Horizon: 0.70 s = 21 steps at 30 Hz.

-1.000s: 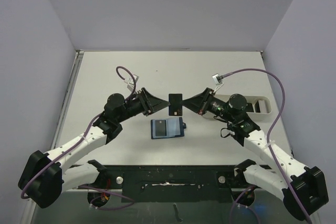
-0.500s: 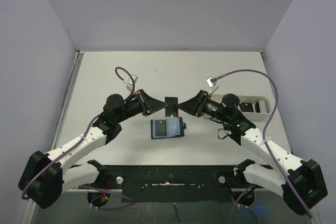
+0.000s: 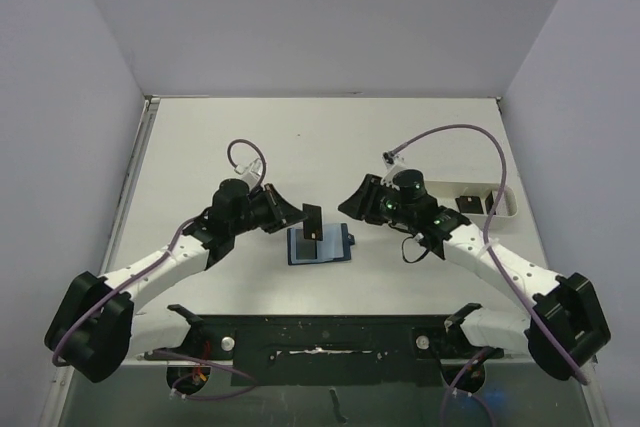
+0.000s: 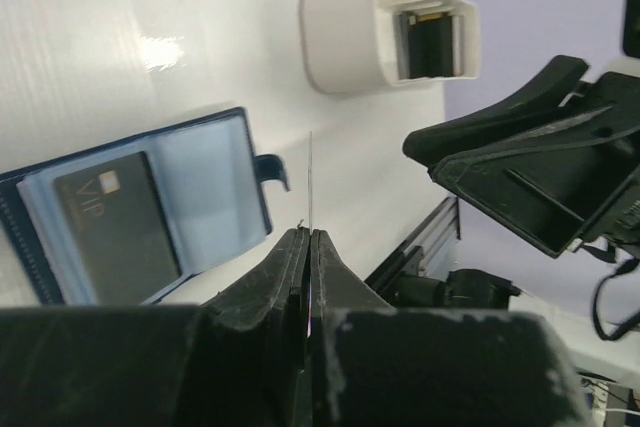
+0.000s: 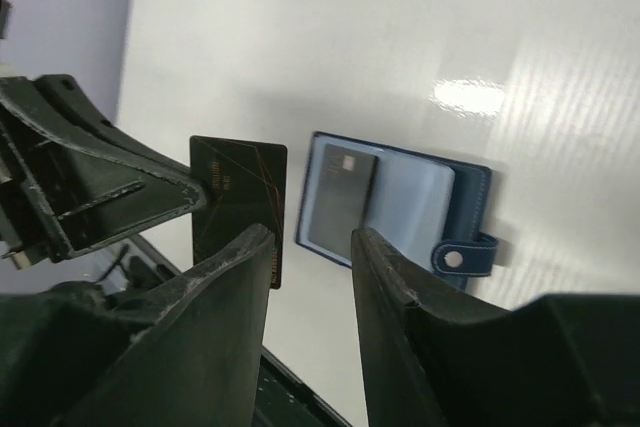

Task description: Put the credit cards into the card holder

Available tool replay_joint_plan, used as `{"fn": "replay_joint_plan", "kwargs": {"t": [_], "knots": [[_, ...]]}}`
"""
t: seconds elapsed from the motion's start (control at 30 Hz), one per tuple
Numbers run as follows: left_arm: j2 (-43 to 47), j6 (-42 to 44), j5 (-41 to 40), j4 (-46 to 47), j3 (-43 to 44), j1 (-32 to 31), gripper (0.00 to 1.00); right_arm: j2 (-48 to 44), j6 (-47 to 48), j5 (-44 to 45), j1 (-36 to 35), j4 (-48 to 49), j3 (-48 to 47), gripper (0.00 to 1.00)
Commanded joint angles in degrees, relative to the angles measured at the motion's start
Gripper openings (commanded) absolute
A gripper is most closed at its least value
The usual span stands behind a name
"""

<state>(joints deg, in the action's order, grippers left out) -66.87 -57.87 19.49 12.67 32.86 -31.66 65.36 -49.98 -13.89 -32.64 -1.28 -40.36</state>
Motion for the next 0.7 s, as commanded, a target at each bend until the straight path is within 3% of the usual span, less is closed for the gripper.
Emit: {"fn": "replay_joint_plan", "kwargs": {"t": [0.0,0.33,0.67], "knots": [[-3.3,4.2,-0.9,-2.6,1.0,0.5,0.0,4.7,5.4,8.0,-3.1,-6.8,-5.1,0.37],[-10.3,4.9,0.8,0.1,0.4,0.8,0.0,17.6,9.6,13.1,-7.8,-9.5,-8.8,0.32],[-16.7,4.9,1.7,2.8,0.2,0.8,0.0,23.1,10.7,15.0,-8.9,-9.8,-7.3,0.26]]}}
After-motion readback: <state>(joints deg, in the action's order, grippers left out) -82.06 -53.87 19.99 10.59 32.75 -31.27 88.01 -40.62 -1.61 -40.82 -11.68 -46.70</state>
